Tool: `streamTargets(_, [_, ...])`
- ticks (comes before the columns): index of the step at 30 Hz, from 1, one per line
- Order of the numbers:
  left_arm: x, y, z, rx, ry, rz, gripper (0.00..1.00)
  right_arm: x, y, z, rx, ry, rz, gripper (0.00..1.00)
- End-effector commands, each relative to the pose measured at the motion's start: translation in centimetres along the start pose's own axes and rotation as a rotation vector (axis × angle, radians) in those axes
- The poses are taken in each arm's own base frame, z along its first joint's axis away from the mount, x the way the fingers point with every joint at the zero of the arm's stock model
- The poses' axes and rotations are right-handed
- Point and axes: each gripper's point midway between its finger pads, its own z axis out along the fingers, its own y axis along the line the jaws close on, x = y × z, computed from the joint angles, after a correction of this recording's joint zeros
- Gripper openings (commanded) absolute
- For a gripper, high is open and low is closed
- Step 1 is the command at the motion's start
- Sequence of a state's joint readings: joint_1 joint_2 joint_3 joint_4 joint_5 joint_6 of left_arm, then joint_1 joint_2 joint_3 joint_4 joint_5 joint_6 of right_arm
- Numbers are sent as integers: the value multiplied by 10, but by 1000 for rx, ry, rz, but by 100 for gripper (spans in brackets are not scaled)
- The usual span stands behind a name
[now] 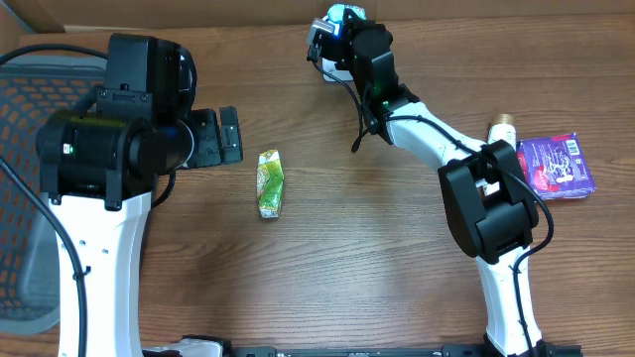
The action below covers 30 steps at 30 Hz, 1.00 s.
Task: Scan the item barcode
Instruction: 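Hold the packet's barcode in front of the scanner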
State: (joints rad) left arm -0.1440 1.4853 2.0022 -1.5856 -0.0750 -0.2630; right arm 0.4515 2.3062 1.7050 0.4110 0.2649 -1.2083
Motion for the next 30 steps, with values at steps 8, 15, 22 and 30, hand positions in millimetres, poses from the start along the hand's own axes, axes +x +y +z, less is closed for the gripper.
streamTargets(8, [-1,0,-1,-1,-6,-14,100,11,-18,2,51,38,12,4])
streamTargets(15, [-1,0,-1,-1,-6,-14,99,8,-33,-1,108,39,21,4])
streamTargets(22, [-1,0,-1,-1,-6,-14,100,2,-61,-12,160,73,33,4])
streamTargets(30, [-1,0,-1,-1,-6,-14,99,-47,-94,-57,113,64,116,4])
